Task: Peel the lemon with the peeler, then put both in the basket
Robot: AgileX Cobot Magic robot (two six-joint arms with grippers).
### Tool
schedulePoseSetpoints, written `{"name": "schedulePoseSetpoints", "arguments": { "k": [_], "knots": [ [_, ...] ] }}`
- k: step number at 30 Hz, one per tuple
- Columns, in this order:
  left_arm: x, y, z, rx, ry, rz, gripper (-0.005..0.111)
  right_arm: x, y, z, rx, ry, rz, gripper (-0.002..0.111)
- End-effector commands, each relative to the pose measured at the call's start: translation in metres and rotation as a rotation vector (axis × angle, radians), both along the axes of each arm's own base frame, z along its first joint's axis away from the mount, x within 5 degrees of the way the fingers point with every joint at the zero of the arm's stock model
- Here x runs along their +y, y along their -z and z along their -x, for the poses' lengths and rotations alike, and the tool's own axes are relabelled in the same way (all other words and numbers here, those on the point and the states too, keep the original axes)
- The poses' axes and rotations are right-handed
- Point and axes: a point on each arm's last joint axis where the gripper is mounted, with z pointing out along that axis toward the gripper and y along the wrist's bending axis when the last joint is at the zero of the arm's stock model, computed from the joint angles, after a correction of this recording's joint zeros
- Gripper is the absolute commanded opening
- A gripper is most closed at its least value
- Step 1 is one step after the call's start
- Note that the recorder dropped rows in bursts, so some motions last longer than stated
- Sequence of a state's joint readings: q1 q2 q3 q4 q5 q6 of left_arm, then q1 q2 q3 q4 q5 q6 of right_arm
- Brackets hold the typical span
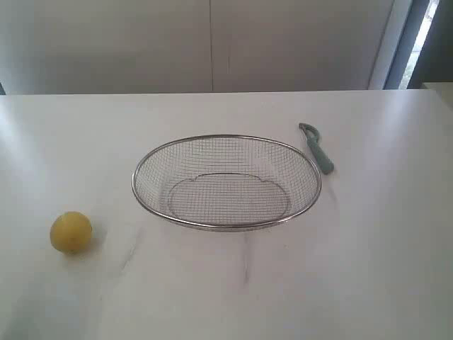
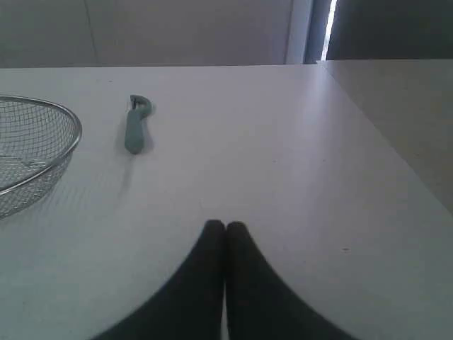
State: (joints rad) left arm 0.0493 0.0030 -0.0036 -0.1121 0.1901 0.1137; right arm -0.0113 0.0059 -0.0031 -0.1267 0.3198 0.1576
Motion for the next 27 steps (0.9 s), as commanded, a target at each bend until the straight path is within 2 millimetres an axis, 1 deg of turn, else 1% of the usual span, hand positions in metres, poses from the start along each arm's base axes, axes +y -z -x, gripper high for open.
{"name": "schedulePoseSetpoints", "arguments": {
  "k": [1, 27],
  "knots": [
    [-0.0003, 0.0009, 0.0001, 0.0, 0.002, 0.008, 0.0, 0.0002, 0.0002, 0.0001, -0.009, -0.004, -0.001, 0.0],
    [-0.0003, 0.0009, 0.0001, 0.0, 0.002, 0.008, 0.0, 0.0002, 0.0002, 0.0001, -0.01, 0.001, -0.021, 0.0]
  ]
}}
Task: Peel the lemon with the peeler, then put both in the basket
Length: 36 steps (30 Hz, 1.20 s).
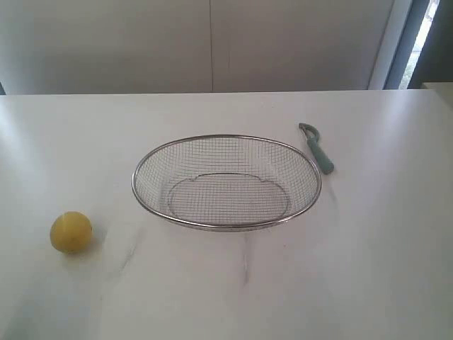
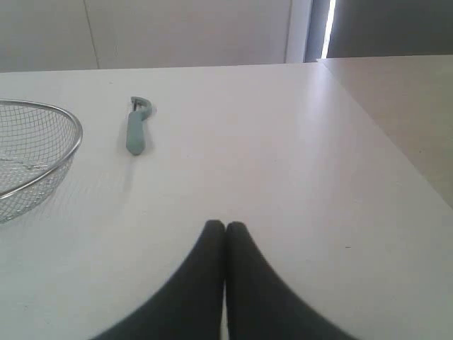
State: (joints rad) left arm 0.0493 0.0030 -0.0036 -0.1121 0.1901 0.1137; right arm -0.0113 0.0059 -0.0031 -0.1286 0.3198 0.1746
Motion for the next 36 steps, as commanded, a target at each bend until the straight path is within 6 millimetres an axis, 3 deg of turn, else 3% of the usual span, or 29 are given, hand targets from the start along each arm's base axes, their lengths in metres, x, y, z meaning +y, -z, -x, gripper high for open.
{"name": "schedulePoseSetpoints", "arguments": {
  "k": [1, 21, 26, 36],
  "knots": [
    [-0.0003, 0.0009, 0.0001, 0.0, 0.002, 0.008, 0.0, 0.0003, 0.0002, 0.0001, -0.009, -0.003, -0.006, 0.0],
    [-0.0003, 0.0009, 0.0001, 0.0, 0.002, 0.008, 0.0, 0.0003, 0.0002, 0.0001, -0.009, -0.003, -0.006, 0.0],
    [-0.0003, 0.0009, 0.0001, 0.0, 0.002, 0.008, 0.0, -0.002, -0.001, 0.0, -0.013, -0.013, 0.153, 0.0],
    [-0.0003, 0.0009, 0.0001, 0.0, 0.002, 0.008, 0.0, -0.0021, -0.0009, 0.0001, -0.01, -0.015, 0.161, 0.0]
  ]
}}
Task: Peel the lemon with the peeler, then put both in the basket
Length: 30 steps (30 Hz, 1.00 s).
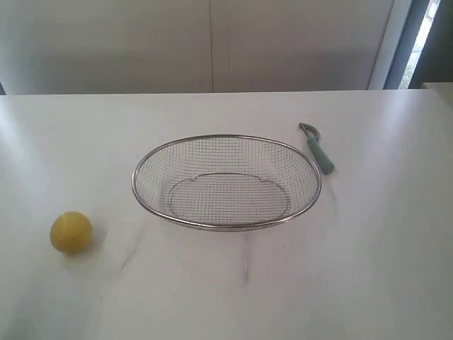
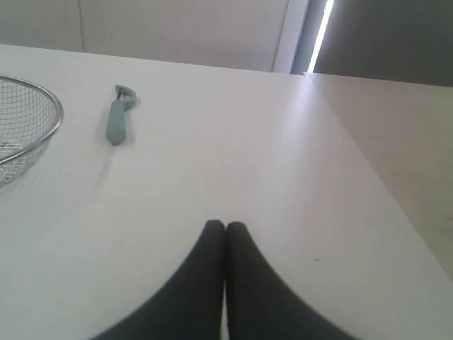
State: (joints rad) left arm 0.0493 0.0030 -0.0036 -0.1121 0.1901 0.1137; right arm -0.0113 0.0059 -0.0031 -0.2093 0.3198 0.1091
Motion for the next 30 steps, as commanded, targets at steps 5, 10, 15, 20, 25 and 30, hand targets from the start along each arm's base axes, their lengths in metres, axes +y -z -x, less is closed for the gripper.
{"name": "schedulePoseSetpoints", "arguments": {
  "k": [5, 10, 15, 20, 25, 30],
  "knots": [
    [0.0, 0.001, 0.0, 0.0, 0.002, 0.008, 0.0, 0.001, -0.005, -0.001, -0.071, -0.019, 0.021, 0.0],
    [0.0, 0.001, 0.0, 0.0, 0.002, 0.008, 0.0, 0.006, -0.025, -0.002, -0.292, -0.066, 0.027, 0.0],
    [0.0, 0.001, 0.0, 0.0, 0.002, 0.008, 0.0, 0.011, -0.05, 0.003, -0.569, -0.125, 0.03, 0.0],
    [0.0, 0.001, 0.0, 0.0, 0.002, 0.008, 0.0, 0.015, -0.065, 0.01, -0.757, -0.17, -0.004, 0.0],
    [0.0, 0.001, 0.0, 0.0, 0.002, 0.008, 0.0, 0.017, -0.076, 0.018, -0.884, -0.248, -0.24, 0.0],
    [0.0, 0.001, 0.0, 0.0, 0.002, 0.008, 0.0, 0.017, -0.077, 0.019, -0.876, -0.314, -0.517, 0.0]
  ]
}}
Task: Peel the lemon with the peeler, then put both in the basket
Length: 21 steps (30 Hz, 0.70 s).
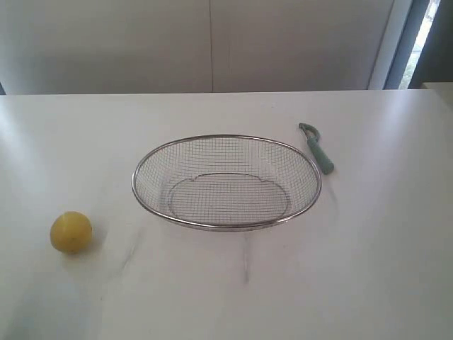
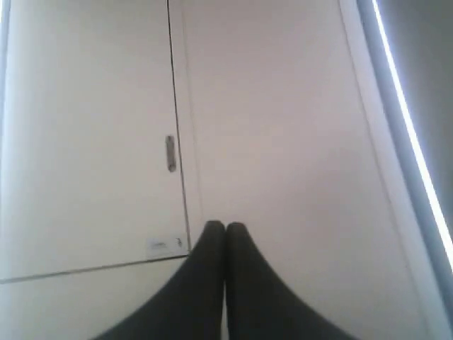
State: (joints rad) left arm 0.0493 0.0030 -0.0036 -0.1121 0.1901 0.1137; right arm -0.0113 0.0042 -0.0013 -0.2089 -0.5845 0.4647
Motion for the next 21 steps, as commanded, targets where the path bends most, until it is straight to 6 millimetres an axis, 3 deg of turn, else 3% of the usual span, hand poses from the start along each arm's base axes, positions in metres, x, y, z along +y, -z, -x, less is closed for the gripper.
{"name": "schedulePoseSetpoints", "arguments": {
  "k": [1, 16, 21],
  "knots": [
    [-0.0003, 0.0009, 0.0001, 0.0, 0.002, 0.008, 0.0, 0.0004, -0.0013, 0.0018, -0.004, -0.129, -0.154, 0.0],
    [-0.0003, 0.0009, 0.0001, 0.0, 0.002, 0.008, 0.0, -0.0012, -0.0017, 0.0019, -0.006, -0.137, -0.192, 0.0],
    [-0.0003, 0.0009, 0.0001, 0.0, 0.002, 0.008, 0.0, -0.0015, -0.0003, 0.0007, 0.035, -0.265, -0.365, 0.0]
  ]
}}
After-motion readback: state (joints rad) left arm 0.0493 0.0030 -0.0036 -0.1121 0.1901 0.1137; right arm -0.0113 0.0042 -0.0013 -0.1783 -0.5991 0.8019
